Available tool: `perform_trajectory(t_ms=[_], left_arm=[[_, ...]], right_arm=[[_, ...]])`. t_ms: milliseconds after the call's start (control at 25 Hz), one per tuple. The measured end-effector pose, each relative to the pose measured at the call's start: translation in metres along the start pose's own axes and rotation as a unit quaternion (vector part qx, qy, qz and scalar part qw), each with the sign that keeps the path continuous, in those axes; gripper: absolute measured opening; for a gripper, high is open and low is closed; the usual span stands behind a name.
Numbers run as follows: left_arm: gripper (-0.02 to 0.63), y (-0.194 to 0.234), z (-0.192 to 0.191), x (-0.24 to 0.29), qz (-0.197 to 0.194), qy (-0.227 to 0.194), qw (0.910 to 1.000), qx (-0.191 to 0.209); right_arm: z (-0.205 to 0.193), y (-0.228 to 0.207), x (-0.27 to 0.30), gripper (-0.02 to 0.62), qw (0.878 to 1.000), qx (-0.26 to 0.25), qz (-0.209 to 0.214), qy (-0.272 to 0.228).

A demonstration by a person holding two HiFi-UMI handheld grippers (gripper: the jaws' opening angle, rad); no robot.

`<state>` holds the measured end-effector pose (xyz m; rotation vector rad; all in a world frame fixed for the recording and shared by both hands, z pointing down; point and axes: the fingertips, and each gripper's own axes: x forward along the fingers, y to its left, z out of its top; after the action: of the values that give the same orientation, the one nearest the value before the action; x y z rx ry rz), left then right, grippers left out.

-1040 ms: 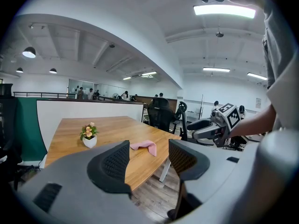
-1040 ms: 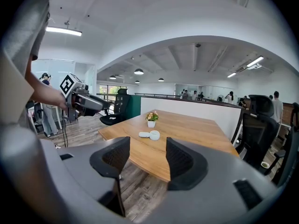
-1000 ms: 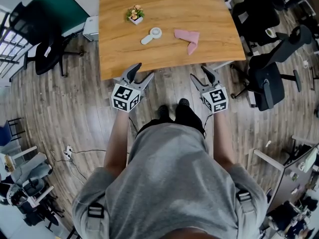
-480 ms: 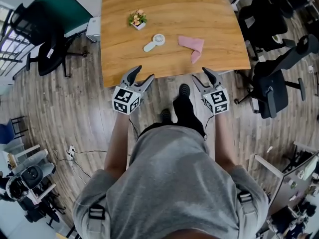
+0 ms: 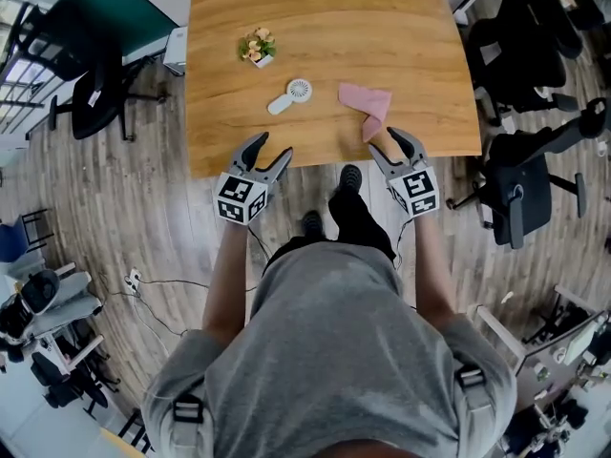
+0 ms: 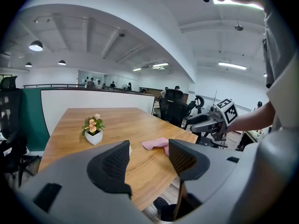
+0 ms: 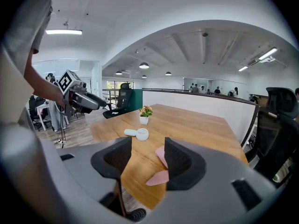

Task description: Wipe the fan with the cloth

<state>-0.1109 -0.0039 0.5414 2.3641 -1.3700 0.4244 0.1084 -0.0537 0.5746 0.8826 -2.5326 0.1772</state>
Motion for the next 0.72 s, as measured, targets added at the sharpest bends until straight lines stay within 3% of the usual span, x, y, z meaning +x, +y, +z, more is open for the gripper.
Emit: perform_trajectory(t_ms=[400,720], left_arm=[[0.264,0.015,0.013,0.048,0.036,0.010,0.9991,-0.020],[0.264,0.021,0.007,0.068,0.071,0.019,0.9964,-0.042]], right_arm=[[-0.019,-0.051,0.031,0.230,0.999,-0.013,0.039,0.036],[-0.039,-0.065,0.054,0.232,0.992,-0.051,0.092,0.073]])
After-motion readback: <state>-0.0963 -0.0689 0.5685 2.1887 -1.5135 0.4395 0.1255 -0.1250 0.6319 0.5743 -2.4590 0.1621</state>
